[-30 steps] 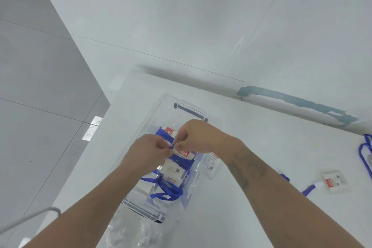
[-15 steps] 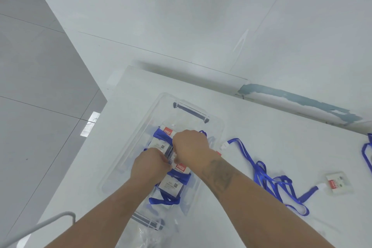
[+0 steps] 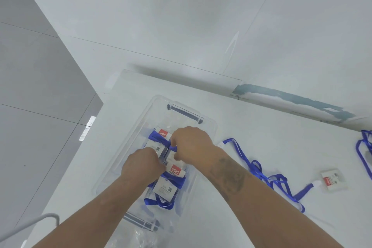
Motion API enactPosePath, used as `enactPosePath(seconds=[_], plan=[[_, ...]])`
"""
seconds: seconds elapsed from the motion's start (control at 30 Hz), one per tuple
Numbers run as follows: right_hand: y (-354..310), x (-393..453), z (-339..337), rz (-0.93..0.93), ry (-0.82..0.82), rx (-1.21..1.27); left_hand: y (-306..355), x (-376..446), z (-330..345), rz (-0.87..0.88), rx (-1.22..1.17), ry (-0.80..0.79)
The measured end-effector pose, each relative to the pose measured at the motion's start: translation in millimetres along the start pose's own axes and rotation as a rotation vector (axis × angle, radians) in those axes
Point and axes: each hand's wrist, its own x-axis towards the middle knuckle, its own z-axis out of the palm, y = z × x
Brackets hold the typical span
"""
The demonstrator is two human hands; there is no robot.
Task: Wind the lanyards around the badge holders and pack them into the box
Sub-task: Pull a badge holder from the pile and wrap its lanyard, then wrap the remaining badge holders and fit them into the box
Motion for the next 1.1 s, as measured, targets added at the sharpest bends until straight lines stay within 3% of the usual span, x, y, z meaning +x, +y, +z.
enactPosePath(seconds=[0.3, 0.43, 0.7, 1.1], plan=[[10.9, -35.8, -46.6, -0.017, 0.162, 0.207, 1.3, -16.0, -20.7, 0.021, -0.001, 0.018], [22.8, -58.3, -58.0, -0.005, 0.262, 0.323, 6.9, -33.0, -33.3, 0.085, -0.116, 0.171], [66.7, -120.7, -50.5, 0.028, 0.613, 0.659, 43.0, -83.2, -52.2, 0.337, -0.445, 0.481], [171.5, -218.4, -23.5, 0.132, 0.827, 0.711, 144.1, -139.4, -25.3, 0.609, -0.563, 0.490]])
